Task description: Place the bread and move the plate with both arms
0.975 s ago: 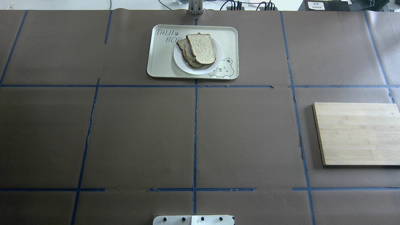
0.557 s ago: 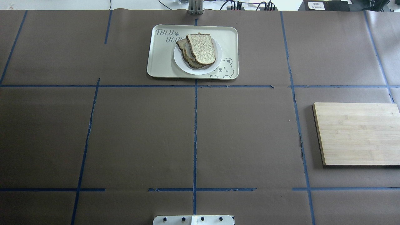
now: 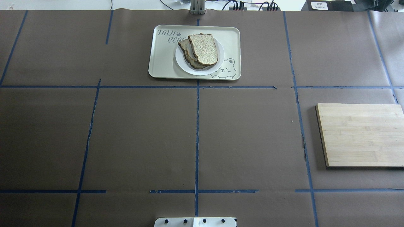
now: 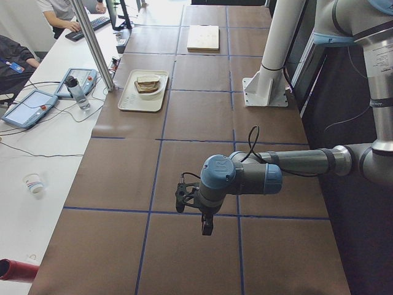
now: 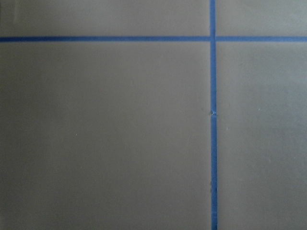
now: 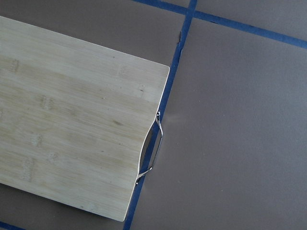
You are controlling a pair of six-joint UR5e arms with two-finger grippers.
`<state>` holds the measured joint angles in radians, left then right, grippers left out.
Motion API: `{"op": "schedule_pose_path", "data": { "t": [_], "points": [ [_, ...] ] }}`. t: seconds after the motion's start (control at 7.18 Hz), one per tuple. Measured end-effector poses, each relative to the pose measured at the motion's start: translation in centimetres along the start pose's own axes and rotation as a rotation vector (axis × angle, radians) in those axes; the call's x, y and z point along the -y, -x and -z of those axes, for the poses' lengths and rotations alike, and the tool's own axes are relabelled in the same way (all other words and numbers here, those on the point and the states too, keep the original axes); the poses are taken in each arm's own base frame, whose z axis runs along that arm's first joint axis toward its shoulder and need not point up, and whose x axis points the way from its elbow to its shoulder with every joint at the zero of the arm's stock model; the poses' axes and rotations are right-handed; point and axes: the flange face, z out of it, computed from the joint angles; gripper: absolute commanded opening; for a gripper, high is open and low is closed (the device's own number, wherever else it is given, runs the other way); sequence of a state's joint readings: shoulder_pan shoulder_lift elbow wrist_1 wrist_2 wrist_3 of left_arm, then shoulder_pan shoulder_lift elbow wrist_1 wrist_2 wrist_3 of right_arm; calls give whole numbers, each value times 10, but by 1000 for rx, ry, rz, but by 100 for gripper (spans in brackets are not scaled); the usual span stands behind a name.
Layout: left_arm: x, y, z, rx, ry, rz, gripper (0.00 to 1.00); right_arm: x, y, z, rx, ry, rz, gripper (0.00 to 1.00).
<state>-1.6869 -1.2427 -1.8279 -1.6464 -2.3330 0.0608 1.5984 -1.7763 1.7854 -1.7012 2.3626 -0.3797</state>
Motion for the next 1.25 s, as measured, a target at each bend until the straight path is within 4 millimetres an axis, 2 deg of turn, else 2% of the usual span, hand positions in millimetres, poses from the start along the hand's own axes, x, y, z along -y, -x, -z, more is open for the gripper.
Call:
{"op": "schedule_pose_path", "data": {
  "t": [0.42,1.25],
  "points": [
    [8,-29,-18,-4,52,-82,100,-2,-1,-1,2,2,0,100],
    [9,-36,-21,-7,55,-103,100,-1,0,-1,4,2,3,100]
  ]
}}
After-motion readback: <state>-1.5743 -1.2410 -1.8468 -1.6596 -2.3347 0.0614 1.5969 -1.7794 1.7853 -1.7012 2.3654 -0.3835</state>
